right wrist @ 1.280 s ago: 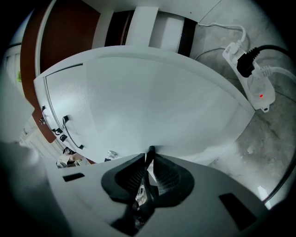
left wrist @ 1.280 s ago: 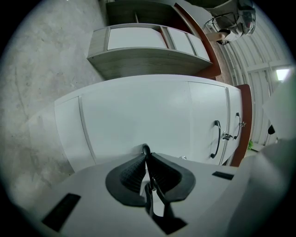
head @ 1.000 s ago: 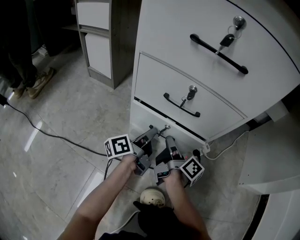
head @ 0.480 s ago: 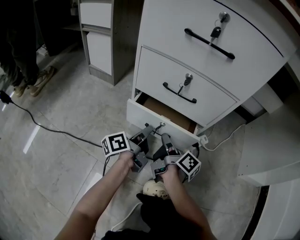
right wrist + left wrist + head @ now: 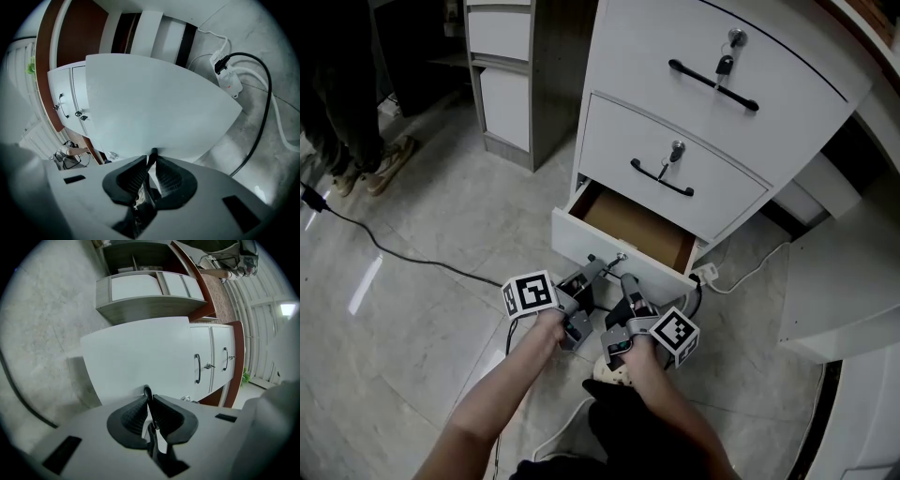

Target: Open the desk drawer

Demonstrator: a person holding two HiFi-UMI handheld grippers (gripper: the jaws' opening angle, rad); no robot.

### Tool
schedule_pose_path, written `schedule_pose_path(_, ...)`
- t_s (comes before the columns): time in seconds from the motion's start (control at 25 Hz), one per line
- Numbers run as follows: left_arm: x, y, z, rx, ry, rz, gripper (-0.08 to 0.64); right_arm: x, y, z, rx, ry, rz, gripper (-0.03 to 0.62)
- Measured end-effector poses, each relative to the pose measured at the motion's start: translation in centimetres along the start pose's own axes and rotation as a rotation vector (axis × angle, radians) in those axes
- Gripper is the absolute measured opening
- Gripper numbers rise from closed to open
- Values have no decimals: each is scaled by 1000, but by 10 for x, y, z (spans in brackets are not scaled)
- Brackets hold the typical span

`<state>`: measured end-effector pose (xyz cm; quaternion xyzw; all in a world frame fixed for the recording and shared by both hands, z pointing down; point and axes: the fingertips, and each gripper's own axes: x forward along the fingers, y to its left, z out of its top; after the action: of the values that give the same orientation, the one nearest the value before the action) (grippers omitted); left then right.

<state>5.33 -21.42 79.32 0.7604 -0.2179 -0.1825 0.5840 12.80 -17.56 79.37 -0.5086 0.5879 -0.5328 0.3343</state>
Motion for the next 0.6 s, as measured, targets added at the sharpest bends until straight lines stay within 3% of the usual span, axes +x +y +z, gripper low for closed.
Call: schedule_pose_path(0.6,-25,-1,-16,12,5,-3,43,-22,-1,-19,-24,-40,15,67)
